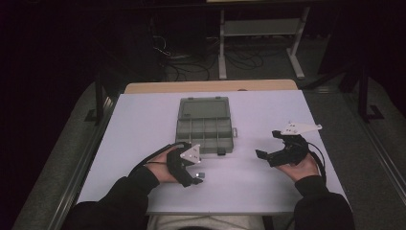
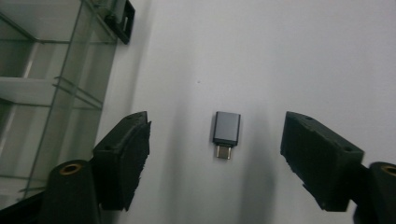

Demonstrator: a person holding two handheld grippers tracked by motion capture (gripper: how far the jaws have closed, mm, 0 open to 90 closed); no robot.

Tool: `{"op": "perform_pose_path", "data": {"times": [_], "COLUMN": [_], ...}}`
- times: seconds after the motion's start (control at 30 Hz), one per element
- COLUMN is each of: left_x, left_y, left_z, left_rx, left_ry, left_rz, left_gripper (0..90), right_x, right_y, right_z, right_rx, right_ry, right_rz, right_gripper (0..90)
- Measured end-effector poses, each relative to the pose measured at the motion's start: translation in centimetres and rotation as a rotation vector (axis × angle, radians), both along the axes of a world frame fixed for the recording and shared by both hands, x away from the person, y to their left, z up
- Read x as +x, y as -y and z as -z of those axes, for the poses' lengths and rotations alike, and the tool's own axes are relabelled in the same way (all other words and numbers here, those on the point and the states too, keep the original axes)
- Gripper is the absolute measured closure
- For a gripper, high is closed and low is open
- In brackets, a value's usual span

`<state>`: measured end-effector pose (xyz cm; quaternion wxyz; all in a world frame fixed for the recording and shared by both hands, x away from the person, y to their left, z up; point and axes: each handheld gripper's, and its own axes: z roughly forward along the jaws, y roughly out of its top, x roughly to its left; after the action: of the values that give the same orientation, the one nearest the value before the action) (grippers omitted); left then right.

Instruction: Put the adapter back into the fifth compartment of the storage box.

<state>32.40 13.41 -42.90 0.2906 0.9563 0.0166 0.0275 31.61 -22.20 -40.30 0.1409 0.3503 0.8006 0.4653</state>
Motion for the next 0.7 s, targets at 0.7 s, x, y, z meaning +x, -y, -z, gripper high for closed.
{"op": "perform_pose_path", "data": {"times": [0.7], "left_x": [0.40], "left_y": [0.53], "left_z": [0.84], "left_rx": [-0.015], "left_ry": [-0.021], "left_rz": [0.059], "left_gripper": [61.6], "right_x": [0.04], "right_y": [-0.19], "right_z": [0.08], "right_rx": [0.001], "right_ry": [-0.015], "right_rz": [-0.025], "right_gripper": [0.0]}}
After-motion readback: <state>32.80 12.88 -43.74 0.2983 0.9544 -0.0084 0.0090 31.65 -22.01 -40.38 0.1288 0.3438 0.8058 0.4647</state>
